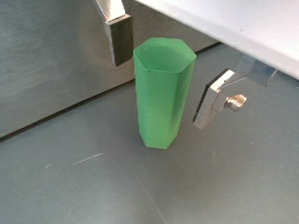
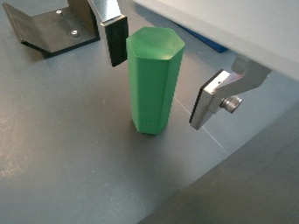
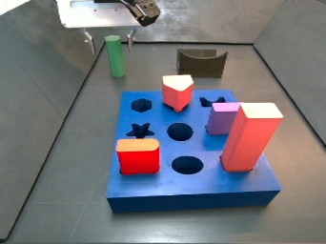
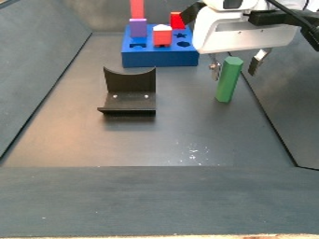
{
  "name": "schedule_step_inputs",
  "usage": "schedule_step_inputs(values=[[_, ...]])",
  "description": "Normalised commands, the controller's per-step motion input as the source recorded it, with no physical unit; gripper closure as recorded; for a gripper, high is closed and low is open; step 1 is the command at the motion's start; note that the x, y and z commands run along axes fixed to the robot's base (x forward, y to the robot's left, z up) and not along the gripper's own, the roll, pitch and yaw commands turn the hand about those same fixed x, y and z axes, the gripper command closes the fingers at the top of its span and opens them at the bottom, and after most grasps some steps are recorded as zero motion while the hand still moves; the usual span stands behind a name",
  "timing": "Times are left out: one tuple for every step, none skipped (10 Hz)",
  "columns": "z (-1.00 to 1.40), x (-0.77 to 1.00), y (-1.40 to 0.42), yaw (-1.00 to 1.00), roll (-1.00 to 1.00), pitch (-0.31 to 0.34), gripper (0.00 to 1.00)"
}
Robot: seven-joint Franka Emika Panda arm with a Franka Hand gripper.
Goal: Pick up the hexagon object. Move up. Move to above the board. Insert the hexagon object.
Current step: Pick up the hexagon object.
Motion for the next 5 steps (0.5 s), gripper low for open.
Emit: schedule_step_inputs(values=[[0.0,0.0,0.0,0.0,0.0,0.0,1.0],[0.0,0.0,0.0,0.0,0.0,0.0,1.0],[0.0,0.0,0.0,0.0,0.0,0.0,1.0],[0.0,0.0,0.0,0.0,0.0,0.0,1.0],[0.0,0.0,0.0,0.0,0.0,0.0,1.0]])
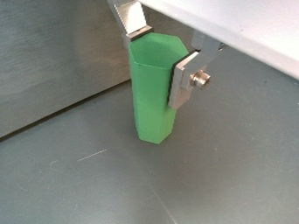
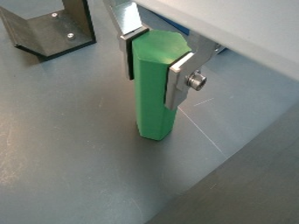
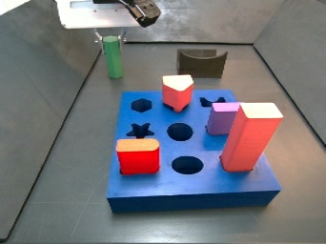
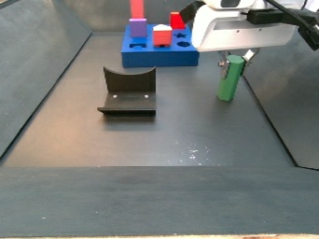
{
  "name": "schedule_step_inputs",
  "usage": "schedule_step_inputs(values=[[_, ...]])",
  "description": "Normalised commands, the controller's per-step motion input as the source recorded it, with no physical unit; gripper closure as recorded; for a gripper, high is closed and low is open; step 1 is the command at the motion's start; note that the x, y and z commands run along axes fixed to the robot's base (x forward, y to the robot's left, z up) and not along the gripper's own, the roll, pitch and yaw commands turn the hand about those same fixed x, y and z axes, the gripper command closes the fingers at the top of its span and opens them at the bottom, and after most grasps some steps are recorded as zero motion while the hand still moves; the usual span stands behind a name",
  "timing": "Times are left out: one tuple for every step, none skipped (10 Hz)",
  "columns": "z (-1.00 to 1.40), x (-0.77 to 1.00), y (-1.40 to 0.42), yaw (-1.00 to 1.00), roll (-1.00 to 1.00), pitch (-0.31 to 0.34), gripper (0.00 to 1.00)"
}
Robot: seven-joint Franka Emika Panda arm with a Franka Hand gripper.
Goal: Pick up the hexagon object. Move up. Move to above the board. Insert the hexagon object.
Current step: Pick up the hexagon object, then move up, then move to above the board.
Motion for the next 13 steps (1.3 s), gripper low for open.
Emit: schedule_step_inputs(values=[[0.0,0.0,0.0,0.0,0.0,0.0,1.0],[0.0,0.0,0.0,0.0,0.0,0.0,1.0],[0.0,0.0,0.0,0.0,0.0,0.0,1.0],[0.0,0.0,0.0,0.0,0.0,0.0,1.0],[0.0,0.0,0.0,0.0,0.0,0.0,1.0],[0.0,0.0,0.0,0.0,0.0,0.0,1.0],[0.83,0.0,0.0,0.0,0.0,0.0,1.0],[0.79,-0.02,0.07,-0.02,0.0,0.017,1.0],[0.73,-0.03,0.07,-0.02,0.0,0.024,1.0],[0.55,-0.03,0.04,-0.03,0.01,0.026,1.0],[0.46,-0.03,0.04,-0.03,0.01,0.027,1.0],[0.27,-0.03,0.03,-0.03,0.01,0.029,1.0],[1.0,0.17,-0.19,-0.05,-0.18,0.023,1.0]])
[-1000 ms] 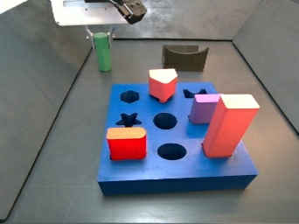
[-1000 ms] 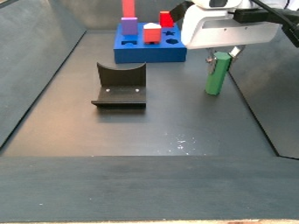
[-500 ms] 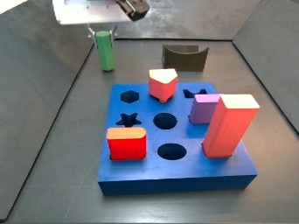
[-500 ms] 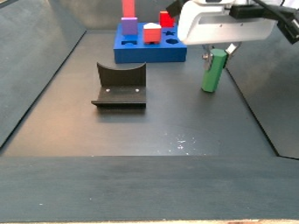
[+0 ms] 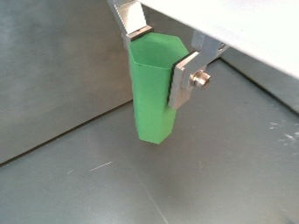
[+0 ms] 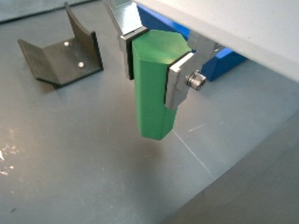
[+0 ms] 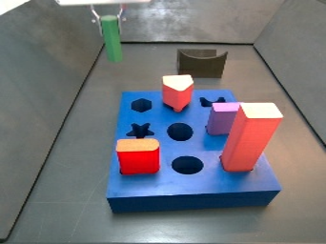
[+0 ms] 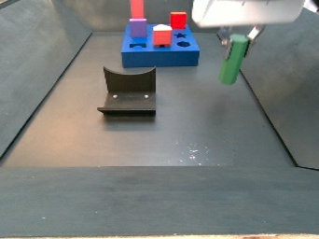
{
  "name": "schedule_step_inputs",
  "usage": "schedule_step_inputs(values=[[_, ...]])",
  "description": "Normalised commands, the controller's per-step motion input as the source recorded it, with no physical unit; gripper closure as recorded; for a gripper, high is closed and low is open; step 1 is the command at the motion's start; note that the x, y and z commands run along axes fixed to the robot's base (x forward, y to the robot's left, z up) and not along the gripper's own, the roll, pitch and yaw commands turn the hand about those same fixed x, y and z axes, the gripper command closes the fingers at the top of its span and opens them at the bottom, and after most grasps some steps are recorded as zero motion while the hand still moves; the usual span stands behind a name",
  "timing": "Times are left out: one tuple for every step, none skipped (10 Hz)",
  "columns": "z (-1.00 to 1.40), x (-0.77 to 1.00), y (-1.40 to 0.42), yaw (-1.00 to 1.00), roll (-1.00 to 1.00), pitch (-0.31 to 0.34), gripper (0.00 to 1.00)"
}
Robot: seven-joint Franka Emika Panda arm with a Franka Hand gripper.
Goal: Pick up the hexagon object. Move up. Move to above the board. Insert the hexagon object.
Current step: Move to above the board.
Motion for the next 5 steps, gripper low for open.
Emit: schedule_step_inputs(values=[[1.0,0.18,-0.2,-0.05,-0.18,0.04,1.0],[1.0,0.17,-0.19,-0.03,-0.18,0.063,1.0],[1.0,0.16,-0.17,-0.01,-0.17,0.079,1.0],[1.0,0.15,-0.16,-0.01,-0.15,0.08,1.0],[1.0,0.14,-0.15,0.0,-0.14,0.081,1.0]])
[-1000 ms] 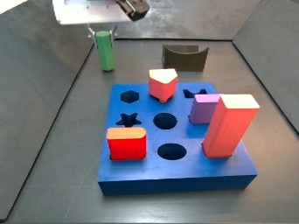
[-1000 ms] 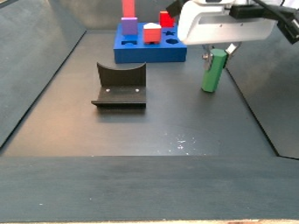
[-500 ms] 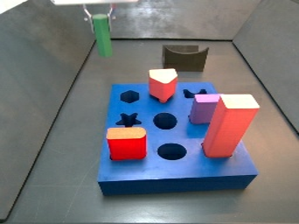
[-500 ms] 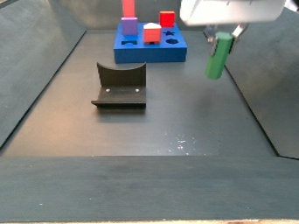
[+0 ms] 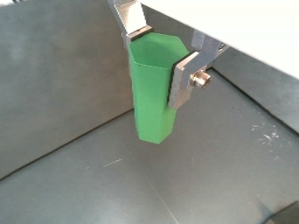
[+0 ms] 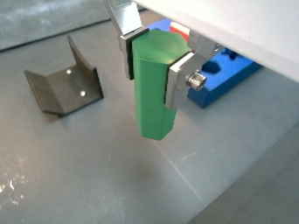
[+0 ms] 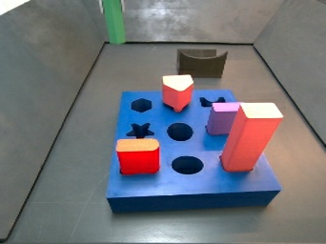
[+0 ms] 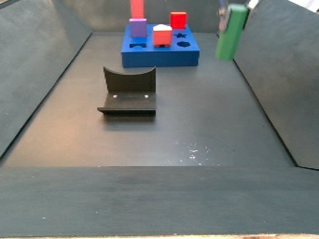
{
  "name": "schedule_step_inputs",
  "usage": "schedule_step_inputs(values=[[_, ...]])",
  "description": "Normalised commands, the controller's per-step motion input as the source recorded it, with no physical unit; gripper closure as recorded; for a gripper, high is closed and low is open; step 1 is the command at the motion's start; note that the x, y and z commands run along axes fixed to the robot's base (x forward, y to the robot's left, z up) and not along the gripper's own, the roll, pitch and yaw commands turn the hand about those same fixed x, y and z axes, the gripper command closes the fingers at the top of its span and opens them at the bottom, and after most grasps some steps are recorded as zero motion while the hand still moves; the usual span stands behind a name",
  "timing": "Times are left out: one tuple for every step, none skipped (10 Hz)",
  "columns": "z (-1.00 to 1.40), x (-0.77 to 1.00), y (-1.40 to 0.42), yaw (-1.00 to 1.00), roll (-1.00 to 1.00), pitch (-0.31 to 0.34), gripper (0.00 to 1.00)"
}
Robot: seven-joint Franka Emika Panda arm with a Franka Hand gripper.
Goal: Pick up the hexagon object. Move up. Move to above the board. Insert the hexagon object.
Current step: Move to above the board.
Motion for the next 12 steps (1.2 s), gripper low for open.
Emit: schedule_step_inputs(values=[[1.0,0.13,-0.14,0.0,-0.12,0.074,1.0],[1.0,0.12,-0.13,0.01,-0.11,0.076,1.0],[1.0,0.11,-0.12,0.01,-0.1,0.076,1.0],[1.0,0.09,-0.11,0.01,-0.08,0.078,1.0],[1.0,0.08,-0.1,0.01,-0.07,0.077,1.0],[0.93,0.07,-0.09,0.02,-0.06,0.077,1.0],[0.77,0.05,-0.06,0.02,-0.05,0.075,1.0],[0.55,0.02,-0.04,0.03,-0.05,0.073,1.0],[0.4,0.02,-0.03,0.03,-0.04,0.074,1.0],[0.24,0.01,-0.03,0.03,-0.04,0.077,1.0],[0.17,0.47,-1.0,-0.9,0.22,0.276,1.0],[0.15,0.49,-1.0,-0.82,0.23,0.275,1.0]])
